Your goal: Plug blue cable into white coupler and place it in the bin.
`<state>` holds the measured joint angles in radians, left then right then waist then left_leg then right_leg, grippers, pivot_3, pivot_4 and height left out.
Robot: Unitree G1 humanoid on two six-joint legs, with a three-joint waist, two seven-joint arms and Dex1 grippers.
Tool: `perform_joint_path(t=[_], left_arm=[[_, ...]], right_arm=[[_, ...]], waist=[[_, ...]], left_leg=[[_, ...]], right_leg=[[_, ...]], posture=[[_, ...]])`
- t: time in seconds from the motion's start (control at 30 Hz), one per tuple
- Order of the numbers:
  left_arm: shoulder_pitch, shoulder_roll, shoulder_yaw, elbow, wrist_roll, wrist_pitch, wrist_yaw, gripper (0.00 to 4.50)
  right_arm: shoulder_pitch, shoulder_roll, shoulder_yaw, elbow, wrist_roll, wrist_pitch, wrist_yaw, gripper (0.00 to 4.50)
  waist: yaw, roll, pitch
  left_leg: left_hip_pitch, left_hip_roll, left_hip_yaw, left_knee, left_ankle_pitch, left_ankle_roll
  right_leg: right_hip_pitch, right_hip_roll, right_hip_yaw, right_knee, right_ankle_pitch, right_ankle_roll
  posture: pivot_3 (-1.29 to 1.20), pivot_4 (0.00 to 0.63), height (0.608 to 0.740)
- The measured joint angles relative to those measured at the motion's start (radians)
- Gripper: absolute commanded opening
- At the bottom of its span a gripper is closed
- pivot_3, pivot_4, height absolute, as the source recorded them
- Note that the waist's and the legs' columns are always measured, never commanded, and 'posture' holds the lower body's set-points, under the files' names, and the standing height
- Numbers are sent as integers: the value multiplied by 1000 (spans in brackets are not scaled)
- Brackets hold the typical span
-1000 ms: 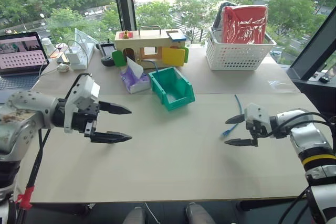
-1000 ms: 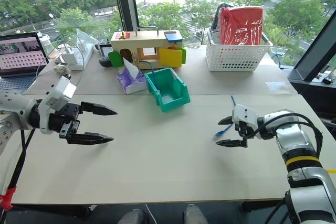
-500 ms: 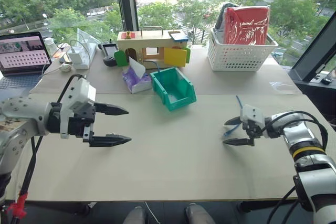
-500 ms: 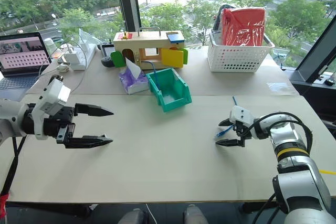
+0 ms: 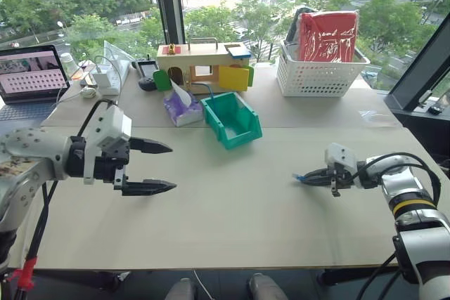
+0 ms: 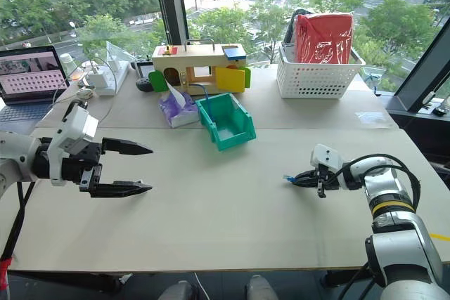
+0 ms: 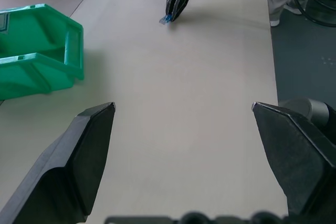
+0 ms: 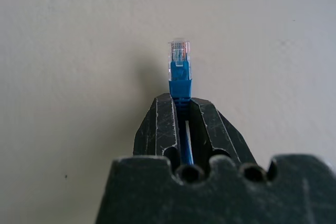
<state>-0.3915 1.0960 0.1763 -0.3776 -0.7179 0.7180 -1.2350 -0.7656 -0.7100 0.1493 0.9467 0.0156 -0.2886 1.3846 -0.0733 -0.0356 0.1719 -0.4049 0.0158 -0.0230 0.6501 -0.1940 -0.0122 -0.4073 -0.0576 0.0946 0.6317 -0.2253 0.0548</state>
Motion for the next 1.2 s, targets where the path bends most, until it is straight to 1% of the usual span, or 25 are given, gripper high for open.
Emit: perform_joint_path(t=[0.03,0.07,0.13,0.17,0.23,0.33,0.4,0.47,0.5,0.53,0.57,0.6,0.73,0.77,0.8,0.83,1.0,1.07,1.2], left_arm=[[-19,-24,-20,4,29,-20,19,4500],[-31,-44,-36,5,46,-33,35,4500],[-51,-96,-114,2,102,-75,62,4500],[-53,-113,-142,2,121,-88,67,4500],[-64,-143,-197,10,171,-133,73,4500],[-105,-192,-254,64,252,-222,76,4500],[-140,-214,-304,94,305,-274,64,4500],[-163,-228,-352,118,350,-318,39,4500],[-169,-237,-375,132,371,-338,27,4500],[-172,-244,-390,140,384,-348,20,4500],[-172,-256,-407,153,400,-362,9,4500],[-171,-268,-416,158,405,-369,4,4500],[-138,-297,-451,161,432,-383,-1,4500],[-135,-300,-464,166,448,-384,2,4500],[-133,-303,-476,177,469,-385,10,4500],[-128,-308,-483,191,487,-383,19,4500],[-115,-360,-526,250,549,-373,49,4500],[-122,-396,-541,314,589,-379,81,4500],[-122,-431,-561,375,633,-394,97,4500]], right_arm=[[38,25,1,-103,0,56,-18,5],[50,51,7,-166,2,92,-30,5],[108,155,52,-404,14,237,-62,5],[127,194,80,-485,25,296,-70,5],[150,248,134,-613,30,400,-84,5],[138,289,187,-649,4,455,-119,5],[108,301,228,-651,-29,454,-126,5],[87,319,241,-638,-43,459,-130,5],[77,330,246,-624,-46,465,-131,993],[74,332,249,-619,-45,466,-129,1235],[72,332,255,-616,-43,467,-123,1673],[71,332,257,-617,-41,470,-119,1944],[77,327,250,-642,-19,526,-121,3391],[82,322,245,-652,-8,541,-121,3576],[92,315,232,-672,3,558,-122,4082],[105,305,220,-693,15,571,-125,4364],[117,286,162,-818,74,651,-160,4364],[115,279,132,-870,97,694,-186,4364],[115,260,104,-920,118,749,-234,4364]], waist=[[0,0,0],[-3,0,0],[-10,0,0],[-9,0,0],[3,0,0],[19,0,0],[24,0,0],[26,0,0],[24,0,0],[22,0,0],[20,0,0],[18,0,0],[15,0,0],[15,0,0],[16,0,0],[18,0,0],[23,0,0],[26,0,0],[28,0,0]], left_leg=[[1,0,0,0,0,0],[1,1,0,0,0,0],[1,2,-1,-1,0,0],[-1,1,-1,0,0,0],[-10,-1,-1,2,0,0],[-12,-1,-1,6,0,0],[-12,-1,-1,8,0,-1],[-11,-1,-1,8,0,0],[-11,-1,-1,8,0,0],[-11,0,-1,8,0,0],[-11,0,-1,8,0,0],[-11,0,-1,8,0,0],[-11,0,-2,9,0,0],[-11,0,-2,9,0,0],[-11,0,-2,9,0,0],[-11,0,-2,9,0,0],[-12,0,-2,9,0,0],[-12,0,-2,9,0,0],[-12,-1,-2,9,0,0]], right_leg=[[0,0,0,1,0,0],[0,1,0,1,0,0],[-1,3,1,3,0,-1],[-4,2,1,8,0,-2],[-15,1,1,14,2,-6],[-15,0,0,14,2,-6],[-14,0,0,14,2,-6],[-14,1,0,14,2,-6],[-14,1,0,14,2,-6],[-14,2,0,15,2,-6],[-14,2,0,15,2,-6],[-14,2,0,15,2,-6],[-14,2,0,16,2,-6],[-14,2,0,16,2,-6],[-14,2,0,16,2,-6],[-14,2,0,16,1,-5],[-15,2,0,16,1,-5],[-15,2,0,16,1,-5],[-15,1,0,15,1,-5]], posture=[[0,150,729],[0,150,729],[0,150,729],[0,150,729],[0,150,729],[0,150,729],[0,150,729],[0,150,729],[0,150,729],[0,150,729],[0,150,729],[0,150,729],[0,150,729],[0,150,729],[0,150,729],[0,150,729],[0,150,729],[0,150,729],[0,150,729]])
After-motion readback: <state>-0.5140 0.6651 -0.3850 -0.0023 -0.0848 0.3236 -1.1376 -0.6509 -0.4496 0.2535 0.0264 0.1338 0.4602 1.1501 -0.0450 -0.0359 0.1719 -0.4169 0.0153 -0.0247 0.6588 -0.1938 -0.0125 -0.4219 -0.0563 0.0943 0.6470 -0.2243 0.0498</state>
